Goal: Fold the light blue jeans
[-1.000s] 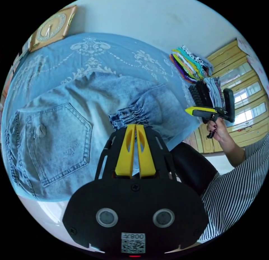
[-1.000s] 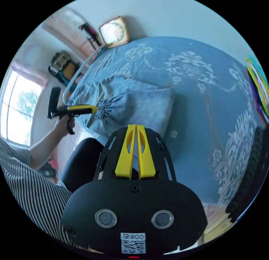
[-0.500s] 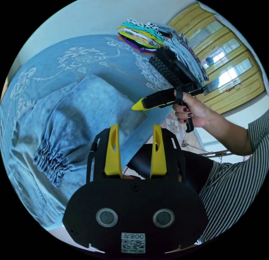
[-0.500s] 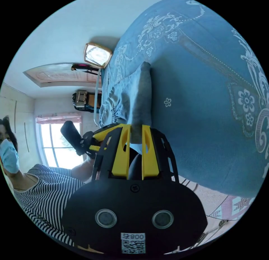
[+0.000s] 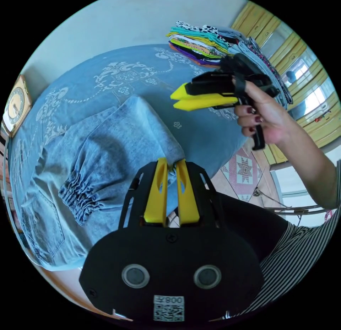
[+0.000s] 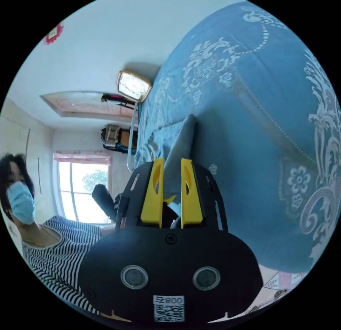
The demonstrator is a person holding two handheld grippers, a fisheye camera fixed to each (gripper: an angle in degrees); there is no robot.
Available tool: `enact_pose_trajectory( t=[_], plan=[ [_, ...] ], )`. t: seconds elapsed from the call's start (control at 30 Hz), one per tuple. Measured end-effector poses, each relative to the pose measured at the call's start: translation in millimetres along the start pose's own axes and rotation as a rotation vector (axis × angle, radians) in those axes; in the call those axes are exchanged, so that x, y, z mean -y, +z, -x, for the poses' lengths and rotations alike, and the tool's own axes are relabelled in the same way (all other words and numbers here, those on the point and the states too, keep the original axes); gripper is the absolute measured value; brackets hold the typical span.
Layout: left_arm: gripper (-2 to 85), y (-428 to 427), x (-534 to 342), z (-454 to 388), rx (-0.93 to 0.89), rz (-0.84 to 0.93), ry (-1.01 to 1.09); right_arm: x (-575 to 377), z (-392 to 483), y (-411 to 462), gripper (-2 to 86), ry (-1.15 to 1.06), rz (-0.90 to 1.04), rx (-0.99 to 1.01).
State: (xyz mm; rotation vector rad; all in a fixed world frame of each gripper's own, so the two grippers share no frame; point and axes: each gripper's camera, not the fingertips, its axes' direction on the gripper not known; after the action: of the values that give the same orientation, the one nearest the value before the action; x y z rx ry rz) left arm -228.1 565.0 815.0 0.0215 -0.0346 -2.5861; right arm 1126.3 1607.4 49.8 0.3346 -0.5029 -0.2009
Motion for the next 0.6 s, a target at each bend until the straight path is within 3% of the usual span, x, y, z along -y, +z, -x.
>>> enact_pose_trajectory(
  t=[0.3,0.43,0.6],
  plan=[
    [3.9,-45,16,-25,0.016,-0.013,0.056,88,-26,20,10.4,0.084,0.053,-0.010],
    [3.6,-69,22,-31,0.024,-0.012,0.079,103,-29,43,6.5,0.114,0.144,0.035],
    [3.4,-104,29,-42,0.022,-0.005,0.124,91,-23,24,3.0,0.109,0.109,0.078]
  ],
)
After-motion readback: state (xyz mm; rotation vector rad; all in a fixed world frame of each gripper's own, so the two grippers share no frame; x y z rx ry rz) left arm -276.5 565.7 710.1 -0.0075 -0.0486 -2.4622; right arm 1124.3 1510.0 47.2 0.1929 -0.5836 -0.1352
